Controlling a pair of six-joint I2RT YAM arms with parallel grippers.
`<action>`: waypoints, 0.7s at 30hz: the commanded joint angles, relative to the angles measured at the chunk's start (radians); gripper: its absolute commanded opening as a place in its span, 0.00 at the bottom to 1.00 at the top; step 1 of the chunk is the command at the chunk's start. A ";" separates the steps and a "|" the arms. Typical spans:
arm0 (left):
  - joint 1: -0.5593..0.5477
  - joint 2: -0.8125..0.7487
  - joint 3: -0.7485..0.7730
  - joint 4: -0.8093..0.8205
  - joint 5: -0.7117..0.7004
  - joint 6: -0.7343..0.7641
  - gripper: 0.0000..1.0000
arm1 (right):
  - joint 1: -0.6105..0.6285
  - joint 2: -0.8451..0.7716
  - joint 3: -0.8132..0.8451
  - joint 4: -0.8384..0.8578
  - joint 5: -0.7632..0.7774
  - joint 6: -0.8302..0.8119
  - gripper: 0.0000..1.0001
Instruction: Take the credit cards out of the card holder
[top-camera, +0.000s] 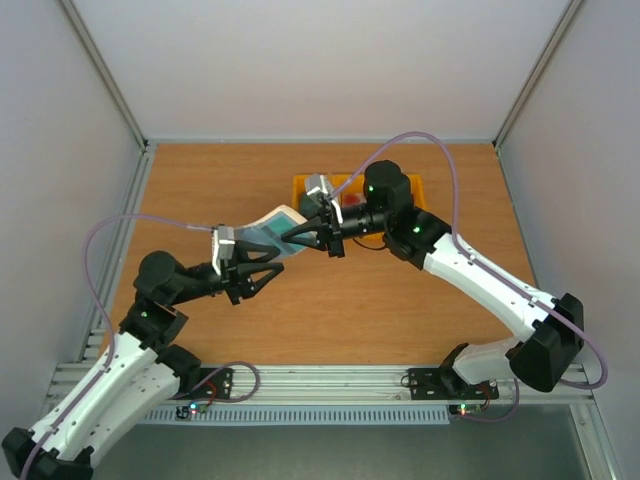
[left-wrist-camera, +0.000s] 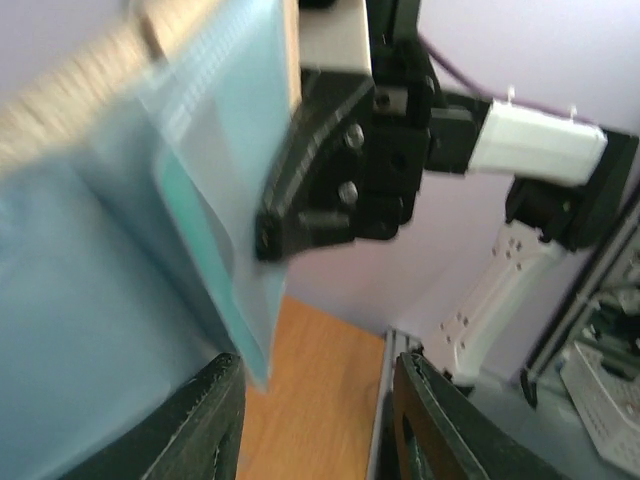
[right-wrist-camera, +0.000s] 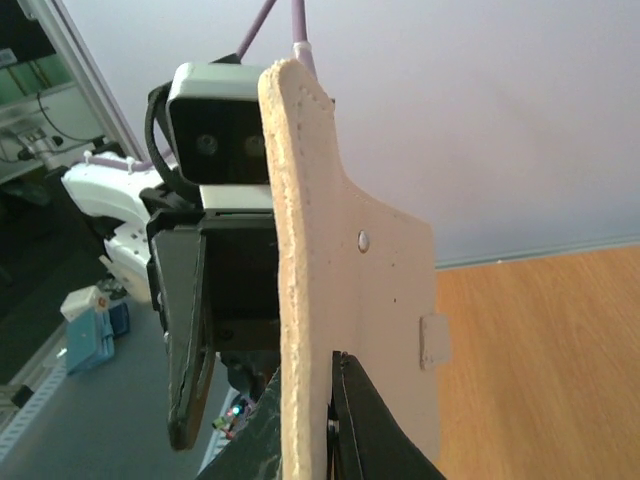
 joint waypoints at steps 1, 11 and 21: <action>-0.021 -0.043 0.084 -0.336 0.091 0.268 0.44 | -0.021 -0.074 0.066 -0.211 0.039 -0.126 0.01; -0.003 -0.091 0.306 -0.812 -0.006 0.684 0.98 | -0.071 -0.046 0.269 -0.962 0.051 -0.466 0.01; 0.002 0.002 0.135 -0.500 0.119 0.339 1.00 | -0.052 -0.003 0.283 -0.883 -0.085 -0.430 0.01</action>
